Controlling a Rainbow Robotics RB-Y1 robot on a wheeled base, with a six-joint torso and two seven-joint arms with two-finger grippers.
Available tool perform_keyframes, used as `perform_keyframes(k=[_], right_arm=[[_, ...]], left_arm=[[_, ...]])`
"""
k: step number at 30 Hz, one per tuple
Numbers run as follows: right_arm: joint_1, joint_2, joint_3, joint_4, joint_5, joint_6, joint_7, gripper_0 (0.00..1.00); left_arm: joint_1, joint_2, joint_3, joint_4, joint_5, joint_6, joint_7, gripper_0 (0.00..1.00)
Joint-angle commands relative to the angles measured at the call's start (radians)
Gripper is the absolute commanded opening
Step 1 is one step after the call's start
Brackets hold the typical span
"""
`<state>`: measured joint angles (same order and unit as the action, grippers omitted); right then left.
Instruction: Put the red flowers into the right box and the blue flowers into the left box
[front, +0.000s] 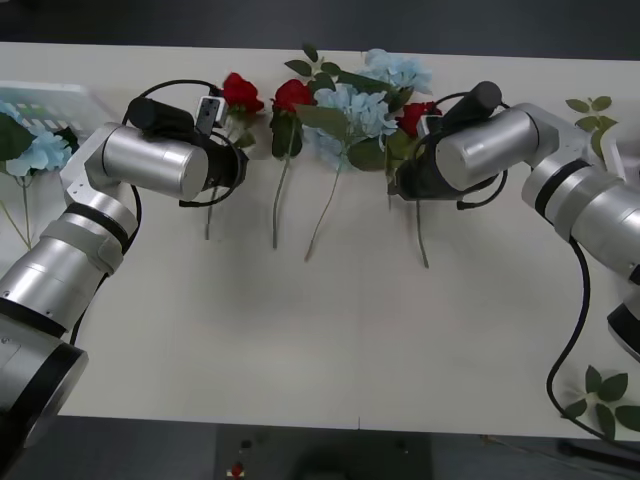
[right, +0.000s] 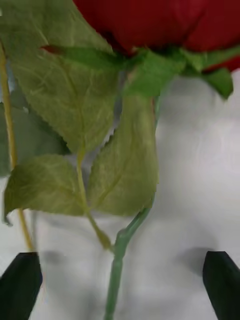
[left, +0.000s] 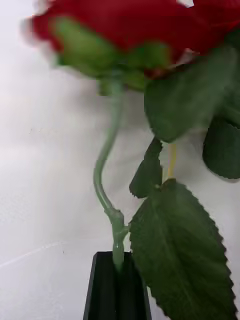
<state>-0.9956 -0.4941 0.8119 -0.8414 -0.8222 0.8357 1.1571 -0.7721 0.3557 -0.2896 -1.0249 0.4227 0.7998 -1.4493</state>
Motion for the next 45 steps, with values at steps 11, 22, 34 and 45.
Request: perform_keyframes(k=[11,22,34,45], right_arm=[[-0.035,0.031,0.047,-0.005,0.121,0.060,-0.025,0.00],[-0.129,-0.032,-0.033,-0.027,0.018,0.240,-0.030,0.00],[-0.321,-0.262,-0.252,-0.170,-0.028,0.720,-0.002,0.00],[-0.322,-0.529,-0.306,-0.229,-0.055,0.944,0.133,0.00]], left_arm=[[-0.027,0.012,-0.006,-0.061,0.010,0.082,0.046,0.00],[0.025,0.155,0.009,-0.353,0.205,0.360,0.036,0.00],[0.142,0.210,0.222,-0.701,0.297,0.670,-0.008,0.00],[0.162,0.207,0.451,-0.784,0.630,0.716,-0.054,0.00]])
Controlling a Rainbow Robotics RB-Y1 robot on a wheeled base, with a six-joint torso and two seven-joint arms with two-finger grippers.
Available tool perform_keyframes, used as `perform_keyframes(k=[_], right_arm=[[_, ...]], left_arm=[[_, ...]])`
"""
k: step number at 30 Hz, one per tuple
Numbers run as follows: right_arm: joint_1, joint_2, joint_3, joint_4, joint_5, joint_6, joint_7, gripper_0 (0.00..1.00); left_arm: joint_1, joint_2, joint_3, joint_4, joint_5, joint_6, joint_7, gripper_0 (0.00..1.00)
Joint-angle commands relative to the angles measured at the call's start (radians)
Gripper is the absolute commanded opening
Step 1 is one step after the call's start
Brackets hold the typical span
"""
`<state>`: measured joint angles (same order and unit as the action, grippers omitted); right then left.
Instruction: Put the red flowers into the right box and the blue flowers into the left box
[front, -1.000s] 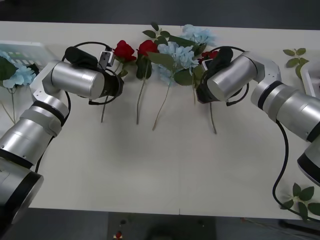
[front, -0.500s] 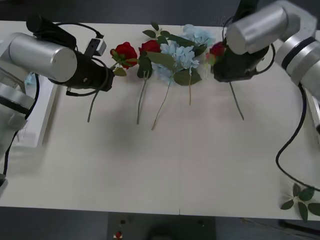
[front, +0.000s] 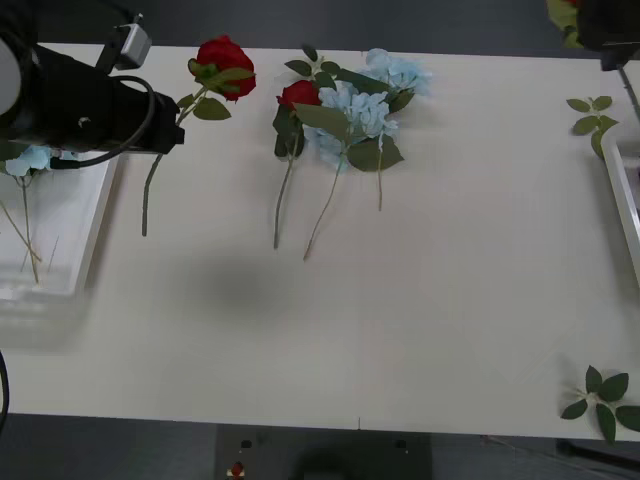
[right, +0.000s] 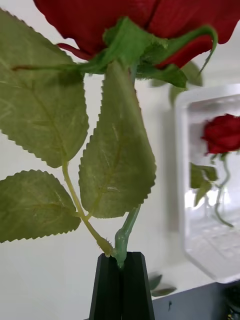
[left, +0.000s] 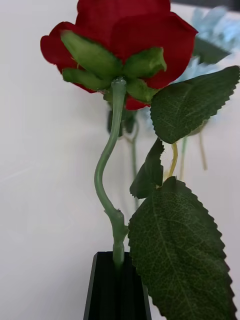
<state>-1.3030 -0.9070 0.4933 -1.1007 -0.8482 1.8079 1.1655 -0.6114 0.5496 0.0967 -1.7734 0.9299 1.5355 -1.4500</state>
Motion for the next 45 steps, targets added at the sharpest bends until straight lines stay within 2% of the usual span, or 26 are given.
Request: perform_keyframes(k=[1,6,12,19,21,24,31,32,33,34,35,36,41,45], right_arm=[[-0.009,-0.142,0.018,0.058,-0.040,-0.050,0.157,0.00],[0.041,-0.256,0.068,0.243,-0.126,-0.225,0.353,0.00],[0.136,-0.285,0.070,0.420,-0.101,-0.415,0.519,0.00],[0.301,-0.257,0.070,0.521,-0.054,-0.725,0.589,0.00],[0.364,-0.224,0.070,0.532,-0.002,-0.854,0.579,0.00],[0.418,-0.174,0.070,0.559,0.070,-0.970,0.519,0.00],[0.426,-0.136,0.070,0.578,0.081,-0.976,0.505,0.01],[0.426,-0.136,0.070,0.570,0.072,-0.976,0.507,0.34],[0.426,-0.136,0.070,0.565,0.064,-0.976,0.507,0.56],[0.426,-0.136,0.070,0.556,0.052,-0.976,0.507,0.82],[0.424,-0.136,0.070,0.551,0.044,-0.973,0.507,0.89],[0.424,-0.136,0.068,0.547,0.038,-0.966,0.507,0.92],[0.415,-0.141,0.033,0.513,0.029,-0.901,0.507,0.93],[0.413,-0.173,-0.065,0.415,0.027,-0.771,0.525,0.93]], left_arm=[[0.005,0.013,0.080,-0.035,0.159,-0.029,-0.069,0.00],[0.041,0.009,0.144,-0.035,0.333,-0.098,-0.168,0.00],[0.073,0.003,0.153,-0.035,0.492,-0.201,-0.286,0.00],[0.082,-0.031,0.155,-0.035,0.604,-0.276,-0.425,0.00],[0.084,-0.046,0.155,-0.035,0.627,-0.284,-0.471,0.00],[0.084,-0.065,0.153,-0.034,0.647,-0.285,-0.526,0.00],[0.088,-0.106,0.146,-0.035,0.685,-0.293,-0.627,0.00],[0.091,-0.111,0.146,-0.035,0.696,-0.299,-0.635,0.00],[0.093,-0.115,0.143,-0.035,0.702,-0.301,-0.638,0.00],[0.094,-0.120,0.141,-0.035,0.708,-0.304,-0.642,0.00],[0.096,-0.122,0.138,-0.035,0.715,-0.310,-0.645,0.00],[0.096,-0.122,0.130,-0.035,0.722,-0.318,-0.650,0.00],[0.117,-0.122,0.060,-0.041,0.753,-0.411,-0.693,0.00],[0.145,-0.122,-0.023,-0.041,0.793,-0.535,-0.759,0.00]])
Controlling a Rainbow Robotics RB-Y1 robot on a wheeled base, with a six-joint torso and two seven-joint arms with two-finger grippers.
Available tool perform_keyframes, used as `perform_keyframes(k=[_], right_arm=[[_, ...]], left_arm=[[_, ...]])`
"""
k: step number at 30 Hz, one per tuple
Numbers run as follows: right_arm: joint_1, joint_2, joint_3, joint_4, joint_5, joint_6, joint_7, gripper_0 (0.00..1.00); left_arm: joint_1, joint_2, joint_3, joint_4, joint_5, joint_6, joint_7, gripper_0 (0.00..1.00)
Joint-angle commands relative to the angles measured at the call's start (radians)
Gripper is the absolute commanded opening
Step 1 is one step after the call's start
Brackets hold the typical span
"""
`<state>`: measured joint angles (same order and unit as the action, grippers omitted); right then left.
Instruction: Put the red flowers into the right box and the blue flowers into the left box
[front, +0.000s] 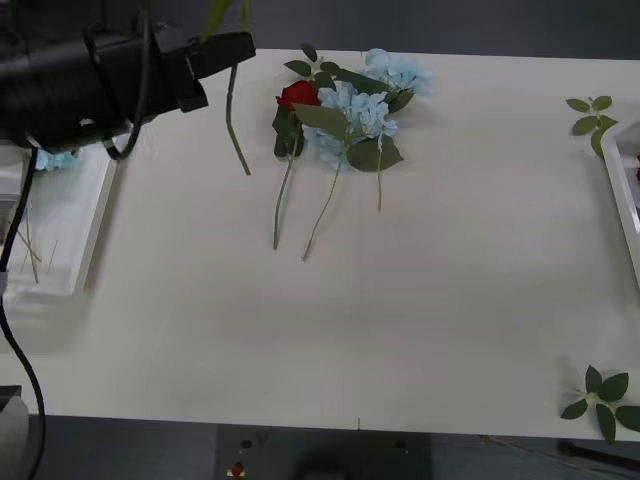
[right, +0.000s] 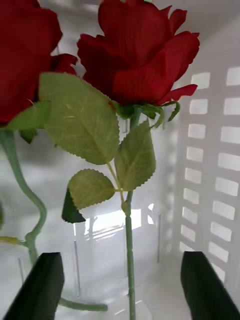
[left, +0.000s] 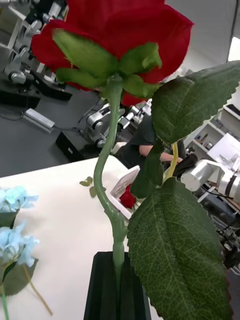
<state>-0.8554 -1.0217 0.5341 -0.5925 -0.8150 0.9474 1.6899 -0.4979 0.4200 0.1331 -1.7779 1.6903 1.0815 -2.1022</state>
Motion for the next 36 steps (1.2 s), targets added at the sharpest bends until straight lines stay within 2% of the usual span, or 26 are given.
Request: perform_keyframes(k=[1,4,9,13,16,20,23,26,34,36], right_arm=[[-0.033,-0.081,-0.158,-0.156,-0.023,0.165,0.019,0.92],[-0.034,-0.133,-0.244,-0.286,-0.093,0.304,0.080,0.93],[-0.033,-0.186,-0.312,-0.498,-0.250,0.444,0.123,0.93],[-0.028,-0.201,-0.310,-0.642,-0.395,0.478,0.126,0.92],[-0.019,-0.209,-0.279,-0.731,-0.555,0.453,0.128,0.92],[0.002,-0.252,-0.171,-0.833,-0.851,0.318,0.143,0.93],[0.024,-0.307,-0.052,-0.917,-1.107,0.122,0.228,0.95],[0.044,-0.342,0.041,-1.007,-1.267,-0.012,0.298,0.97],[0.085,-0.359,0.199,-1.215,-1.322,-0.279,0.367,1.00],[0.102,-0.333,0.247,-1.270,-1.305,-0.412,0.370,1.00]], left_arm=[[0.038,0.008,-0.086,-0.037,0.038,-0.115,-0.125,0.00],[0.042,0.008,-0.118,-0.035,0.037,-0.146,-0.139,0.00],[0.053,0.008,-0.178,-0.037,0.037,-0.204,-0.163,0.00],[0.061,0.010,-0.240,-0.035,0.038,-0.281,-0.214,0.00],[0.062,0.008,-0.290,-0.038,0.040,-0.345,-0.225,0.01],[0.062,0.010,-0.348,-0.048,0.042,-0.427,-0.242,0.00],[0.062,0.008,-0.382,-0.055,0.040,-0.466,-0.256,0.01],[0.062,0.010,-0.403,-0.063,0.040,-0.499,-0.263,0.00],[0.065,0.010,-0.405,-0.069,0.061,-0.506,-0.268,0.00],[0.065,0.006,-0.405,-0.069,0.061,-0.506,-0.271,0.00]])
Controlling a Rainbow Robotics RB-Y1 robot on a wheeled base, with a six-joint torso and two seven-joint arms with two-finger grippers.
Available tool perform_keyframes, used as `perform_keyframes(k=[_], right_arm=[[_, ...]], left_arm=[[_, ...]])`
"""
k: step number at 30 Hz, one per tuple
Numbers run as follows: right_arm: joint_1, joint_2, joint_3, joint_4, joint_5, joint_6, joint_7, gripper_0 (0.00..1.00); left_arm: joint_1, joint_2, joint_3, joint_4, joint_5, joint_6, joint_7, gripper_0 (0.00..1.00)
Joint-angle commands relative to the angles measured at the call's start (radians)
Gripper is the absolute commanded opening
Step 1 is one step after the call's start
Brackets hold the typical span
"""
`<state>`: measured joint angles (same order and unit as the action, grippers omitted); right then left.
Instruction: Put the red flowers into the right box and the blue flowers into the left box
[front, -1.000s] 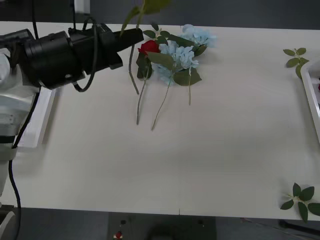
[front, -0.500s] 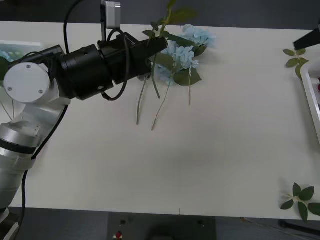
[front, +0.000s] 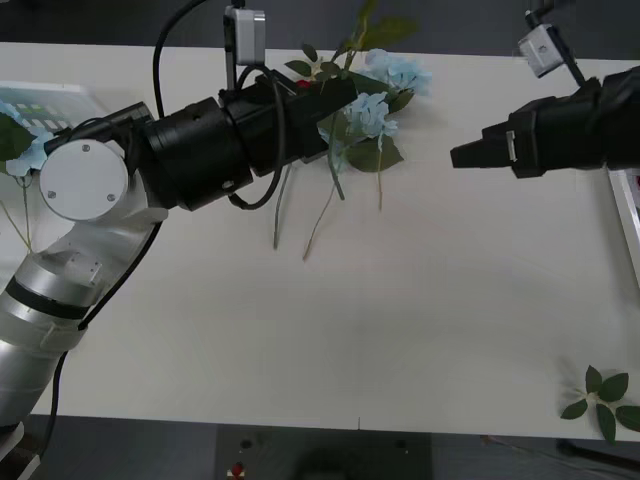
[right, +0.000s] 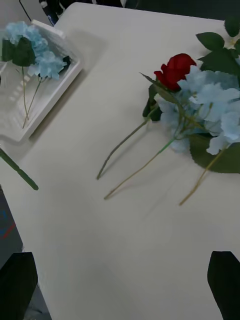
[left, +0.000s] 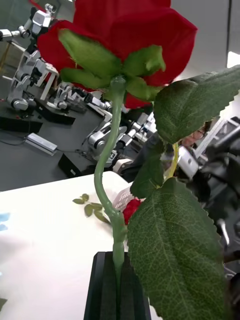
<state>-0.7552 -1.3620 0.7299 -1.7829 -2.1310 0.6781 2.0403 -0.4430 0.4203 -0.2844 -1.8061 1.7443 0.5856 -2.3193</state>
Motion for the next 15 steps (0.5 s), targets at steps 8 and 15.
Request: perform_keyframes(k=[8,15], right_arm=[[0.057,0.135,0.171,-0.168,0.126,-0.453,0.024,1.00],[0.060,0.262,0.238,-0.164,0.123,-0.585,0.026,1.00]], left_arm=[[0.010,0.000,0.011,-0.041,0.008,-0.010,-0.066,0.00],[0.010,-0.008,0.011,-0.041,0.006,-0.010,-0.075,0.00]])
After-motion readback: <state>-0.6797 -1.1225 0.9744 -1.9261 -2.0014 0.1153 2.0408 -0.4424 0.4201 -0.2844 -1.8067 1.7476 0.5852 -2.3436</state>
